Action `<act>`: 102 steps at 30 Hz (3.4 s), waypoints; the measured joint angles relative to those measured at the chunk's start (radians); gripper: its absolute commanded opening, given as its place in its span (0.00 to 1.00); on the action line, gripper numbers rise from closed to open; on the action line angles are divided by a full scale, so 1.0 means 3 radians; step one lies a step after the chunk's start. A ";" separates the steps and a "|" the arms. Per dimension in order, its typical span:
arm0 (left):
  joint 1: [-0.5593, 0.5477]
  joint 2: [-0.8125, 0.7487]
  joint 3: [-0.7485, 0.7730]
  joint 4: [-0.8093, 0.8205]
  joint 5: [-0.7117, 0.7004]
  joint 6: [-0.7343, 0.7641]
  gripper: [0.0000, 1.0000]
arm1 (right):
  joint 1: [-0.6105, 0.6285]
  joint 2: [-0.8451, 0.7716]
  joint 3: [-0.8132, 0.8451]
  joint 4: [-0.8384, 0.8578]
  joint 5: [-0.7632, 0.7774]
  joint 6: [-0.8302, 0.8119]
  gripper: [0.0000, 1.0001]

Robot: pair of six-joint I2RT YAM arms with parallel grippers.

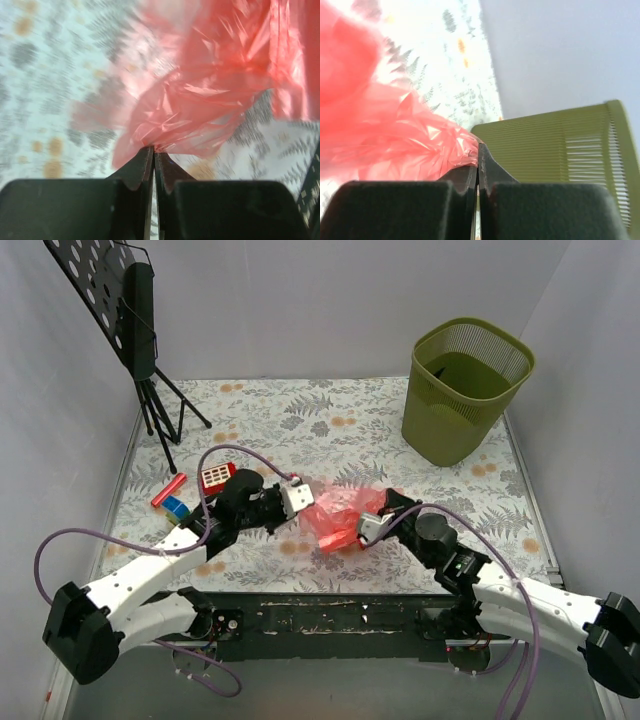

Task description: Put the trash bags into the trash bin

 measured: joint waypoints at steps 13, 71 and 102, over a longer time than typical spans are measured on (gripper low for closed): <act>0.0660 0.0665 0.1663 0.0904 -0.0944 -0.0567 0.00 | -0.0968 0.1418 0.2984 -0.0946 -0.0304 0.1746 0.01; -0.0084 -0.0261 0.0591 -0.0217 -0.0289 -0.0518 0.00 | 0.0134 -0.0357 0.1362 -0.1821 -0.0558 0.1282 0.01; 0.0744 0.1822 0.1651 -0.1630 0.0688 -0.2104 0.00 | -0.1399 0.3323 0.3992 -0.4238 -0.1787 0.2524 0.01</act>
